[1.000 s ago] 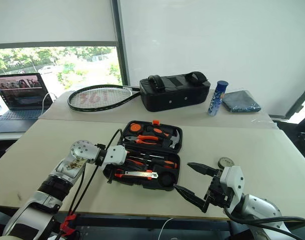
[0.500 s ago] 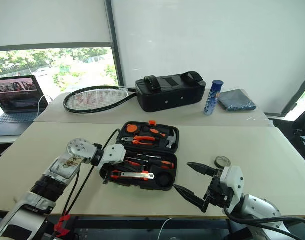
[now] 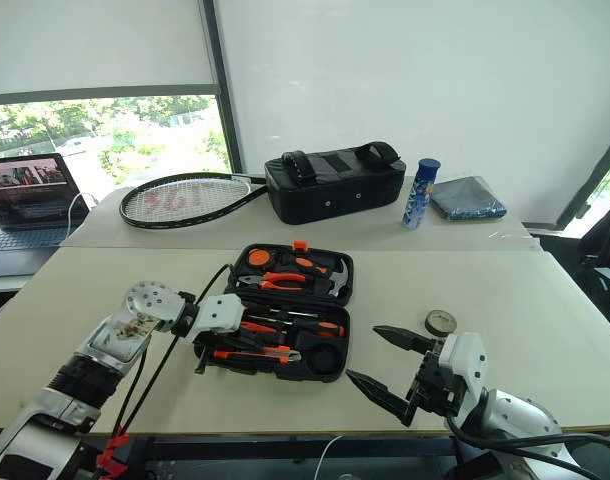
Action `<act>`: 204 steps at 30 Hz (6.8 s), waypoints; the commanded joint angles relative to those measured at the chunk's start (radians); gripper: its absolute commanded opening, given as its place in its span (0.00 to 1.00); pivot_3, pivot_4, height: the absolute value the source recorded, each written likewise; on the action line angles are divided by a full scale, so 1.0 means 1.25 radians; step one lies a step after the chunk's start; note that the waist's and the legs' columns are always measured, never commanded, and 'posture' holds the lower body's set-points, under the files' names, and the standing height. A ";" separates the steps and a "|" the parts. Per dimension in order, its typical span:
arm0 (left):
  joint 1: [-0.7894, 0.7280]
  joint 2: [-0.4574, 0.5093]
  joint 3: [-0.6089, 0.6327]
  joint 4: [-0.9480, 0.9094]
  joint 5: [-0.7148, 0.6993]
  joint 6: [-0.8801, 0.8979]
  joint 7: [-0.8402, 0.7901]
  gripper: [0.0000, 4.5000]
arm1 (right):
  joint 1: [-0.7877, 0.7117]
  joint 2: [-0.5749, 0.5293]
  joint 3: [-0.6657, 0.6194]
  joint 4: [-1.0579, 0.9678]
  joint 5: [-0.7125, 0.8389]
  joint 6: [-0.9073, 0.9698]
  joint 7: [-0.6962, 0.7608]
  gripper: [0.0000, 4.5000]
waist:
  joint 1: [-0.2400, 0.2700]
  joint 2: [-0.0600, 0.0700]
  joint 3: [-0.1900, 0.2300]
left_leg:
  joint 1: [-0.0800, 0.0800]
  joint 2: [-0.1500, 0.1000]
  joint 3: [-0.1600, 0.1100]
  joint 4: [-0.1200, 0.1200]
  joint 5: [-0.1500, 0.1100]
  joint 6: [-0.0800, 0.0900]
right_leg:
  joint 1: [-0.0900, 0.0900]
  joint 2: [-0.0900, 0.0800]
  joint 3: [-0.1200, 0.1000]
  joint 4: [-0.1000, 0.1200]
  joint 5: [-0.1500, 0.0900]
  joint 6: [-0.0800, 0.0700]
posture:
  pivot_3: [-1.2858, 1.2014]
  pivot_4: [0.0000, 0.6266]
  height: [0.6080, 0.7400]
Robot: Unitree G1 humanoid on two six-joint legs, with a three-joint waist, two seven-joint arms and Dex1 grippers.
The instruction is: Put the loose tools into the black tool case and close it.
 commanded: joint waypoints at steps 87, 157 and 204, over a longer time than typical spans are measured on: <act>0.335 0.077 0.369 -0.270 -0.413 0.185 -0.042 1.00 | -0.679 -0.182 0.506 0.137 -0.241 0.590 0.199 0.01 | 0.019 0.005 0.010 | -0.018 -0.002 -0.001 0.005 -0.002 0.004 | -0.018 -0.002 -0.002 0.002 0.003 -0.002 | 0.52 0.24 1.00; 0.442 0.099 0.343 -0.273 -0.253 0.318 0.208 0.01 | -0.141 -0.148 0.161 0.060 -0.306 0.278 0.037 0.00 | 0.021 0.002 0.010 | -0.015 -0.002 -0.001 0.004 -0.002 0.004 | -0.015 -0.002 -0.002 0.003 0.000 0.001 | 0.52 0.24 1.00; -0.106 -0.006 0.238 -0.072 -0.339 1.060 0.563 0.00 | -0.777 0.025 0.134 0.430 -0.087 1.056 -0.309 0.09 | 0.021 0.001 0.011 | -0.017 -0.005 -0.004 0.004 -0.001 0.003 | -0.016 -0.004 -0.002 0.006 0.003 -0.003 | 0.52 0.24 1.00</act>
